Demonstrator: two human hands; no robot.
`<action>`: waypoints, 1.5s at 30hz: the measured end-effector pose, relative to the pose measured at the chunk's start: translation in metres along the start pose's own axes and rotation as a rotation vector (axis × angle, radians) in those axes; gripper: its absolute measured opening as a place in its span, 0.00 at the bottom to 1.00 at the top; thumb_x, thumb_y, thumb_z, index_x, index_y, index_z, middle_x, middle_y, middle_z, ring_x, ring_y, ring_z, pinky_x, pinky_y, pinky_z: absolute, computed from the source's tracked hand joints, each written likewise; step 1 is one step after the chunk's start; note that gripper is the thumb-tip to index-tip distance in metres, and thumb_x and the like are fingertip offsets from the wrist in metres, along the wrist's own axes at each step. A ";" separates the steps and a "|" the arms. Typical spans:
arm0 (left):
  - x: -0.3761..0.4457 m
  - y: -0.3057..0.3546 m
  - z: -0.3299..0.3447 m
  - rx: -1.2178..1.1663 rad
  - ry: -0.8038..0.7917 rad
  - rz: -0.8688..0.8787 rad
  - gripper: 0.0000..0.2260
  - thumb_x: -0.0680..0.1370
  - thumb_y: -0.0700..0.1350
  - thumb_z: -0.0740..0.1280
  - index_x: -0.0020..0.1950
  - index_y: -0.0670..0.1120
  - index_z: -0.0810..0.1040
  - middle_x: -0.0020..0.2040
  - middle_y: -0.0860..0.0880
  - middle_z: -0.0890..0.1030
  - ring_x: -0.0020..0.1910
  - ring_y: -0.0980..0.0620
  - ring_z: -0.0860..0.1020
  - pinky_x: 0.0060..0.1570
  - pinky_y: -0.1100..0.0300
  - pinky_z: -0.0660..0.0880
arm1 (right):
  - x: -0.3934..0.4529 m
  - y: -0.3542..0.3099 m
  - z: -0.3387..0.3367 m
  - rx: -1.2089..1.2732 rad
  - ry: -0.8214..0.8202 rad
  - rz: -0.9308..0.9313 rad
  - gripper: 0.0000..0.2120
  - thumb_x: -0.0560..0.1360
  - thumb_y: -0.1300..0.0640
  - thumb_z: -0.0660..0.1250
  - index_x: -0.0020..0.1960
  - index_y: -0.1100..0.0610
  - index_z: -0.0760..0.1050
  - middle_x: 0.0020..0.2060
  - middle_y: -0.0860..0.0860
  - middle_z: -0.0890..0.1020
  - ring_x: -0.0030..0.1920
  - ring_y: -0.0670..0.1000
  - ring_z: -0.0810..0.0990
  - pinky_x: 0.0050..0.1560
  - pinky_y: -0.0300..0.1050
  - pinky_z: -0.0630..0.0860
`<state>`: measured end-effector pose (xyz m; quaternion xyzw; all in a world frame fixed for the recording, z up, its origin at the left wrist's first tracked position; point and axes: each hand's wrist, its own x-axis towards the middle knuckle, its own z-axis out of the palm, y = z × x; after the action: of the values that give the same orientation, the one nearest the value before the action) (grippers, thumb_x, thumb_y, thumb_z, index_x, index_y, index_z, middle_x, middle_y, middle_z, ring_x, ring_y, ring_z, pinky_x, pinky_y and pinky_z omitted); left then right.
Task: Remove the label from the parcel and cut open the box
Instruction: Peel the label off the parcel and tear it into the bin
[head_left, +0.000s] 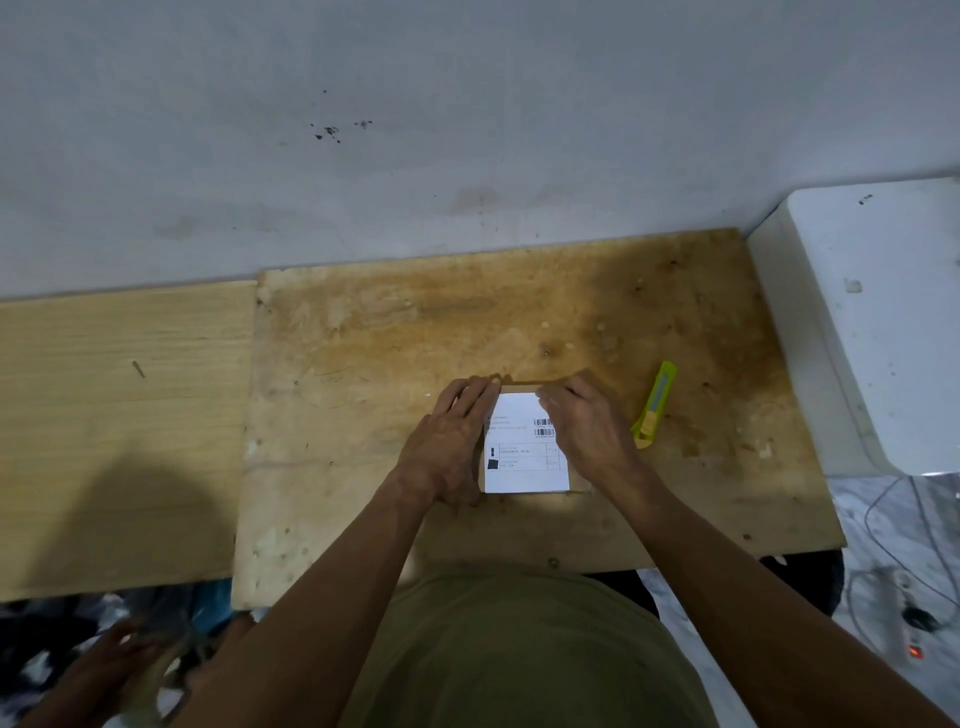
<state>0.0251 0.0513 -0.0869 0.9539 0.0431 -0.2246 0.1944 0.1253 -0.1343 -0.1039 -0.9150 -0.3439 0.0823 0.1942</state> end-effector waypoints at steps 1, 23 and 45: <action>0.000 0.000 -0.001 -0.004 0.002 0.007 0.63 0.60 0.53 0.80 0.80 0.49 0.38 0.81 0.51 0.45 0.78 0.48 0.41 0.72 0.44 0.64 | 0.000 0.000 0.000 -0.010 0.008 -0.002 0.09 0.76 0.62 0.67 0.56 0.58 0.80 0.47 0.56 0.78 0.41 0.56 0.79 0.37 0.50 0.78; 0.003 -0.011 -0.003 -0.046 -0.014 0.039 0.66 0.57 0.60 0.82 0.81 0.49 0.41 0.81 0.53 0.45 0.78 0.50 0.42 0.73 0.47 0.63 | 0.015 -0.004 -0.013 0.169 -0.243 0.053 0.10 0.77 0.63 0.64 0.39 0.52 0.74 0.39 0.44 0.77 0.47 0.47 0.73 0.50 0.44 0.65; 0.003 -0.008 -0.005 -0.075 -0.062 0.005 0.69 0.53 0.60 0.83 0.81 0.50 0.40 0.81 0.57 0.42 0.77 0.57 0.38 0.72 0.40 0.63 | -0.013 0.009 0.003 -0.184 0.038 -0.167 0.11 0.74 0.63 0.70 0.56 0.61 0.79 0.46 0.55 0.76 0.48 0.56 0.74 0.41 0.51 0.77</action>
<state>0.0286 0.0609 -0.0875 0.9387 0.0431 -0.2518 0.2316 0.1199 -0.1480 -0.1102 -0.8984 -0.4214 0.0168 0.1222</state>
